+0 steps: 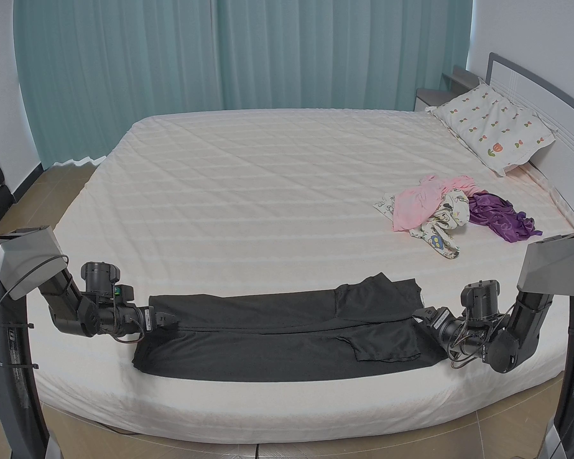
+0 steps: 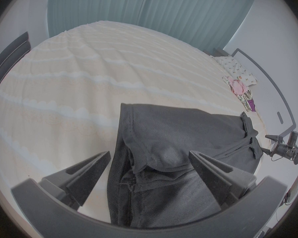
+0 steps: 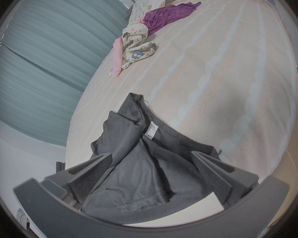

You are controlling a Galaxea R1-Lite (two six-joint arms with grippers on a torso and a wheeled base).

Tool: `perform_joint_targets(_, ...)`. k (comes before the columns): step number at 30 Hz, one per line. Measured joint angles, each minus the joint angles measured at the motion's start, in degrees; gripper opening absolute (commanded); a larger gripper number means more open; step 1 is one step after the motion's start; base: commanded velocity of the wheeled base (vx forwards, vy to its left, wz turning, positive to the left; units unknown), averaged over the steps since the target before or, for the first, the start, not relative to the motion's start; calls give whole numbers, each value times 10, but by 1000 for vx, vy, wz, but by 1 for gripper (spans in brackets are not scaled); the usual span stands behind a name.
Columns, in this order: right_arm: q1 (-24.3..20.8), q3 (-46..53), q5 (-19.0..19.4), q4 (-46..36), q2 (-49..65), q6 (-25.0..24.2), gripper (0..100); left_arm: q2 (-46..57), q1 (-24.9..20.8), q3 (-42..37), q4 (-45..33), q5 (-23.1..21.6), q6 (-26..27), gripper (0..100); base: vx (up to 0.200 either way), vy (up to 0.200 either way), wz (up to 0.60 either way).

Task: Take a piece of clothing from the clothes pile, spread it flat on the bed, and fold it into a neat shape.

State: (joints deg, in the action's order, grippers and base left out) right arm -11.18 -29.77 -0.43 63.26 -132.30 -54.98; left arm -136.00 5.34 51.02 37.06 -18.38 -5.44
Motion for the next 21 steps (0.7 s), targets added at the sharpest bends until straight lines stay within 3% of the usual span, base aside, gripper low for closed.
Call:
perform_joint_targets(15,3,1,0,-1,-4,0,100,-16,-7,19,-2,-1,7,100,0,0,0)
perform_joint_targets(16,3,1,0,-1,-4,0,100,-17,-7,19,-2,-1,7,0,0,0,0)
perform_joint_targets(21,4,1,0,-1,-5,0,100,-20,-9,17,-2,-1,8,0,0,0,0)
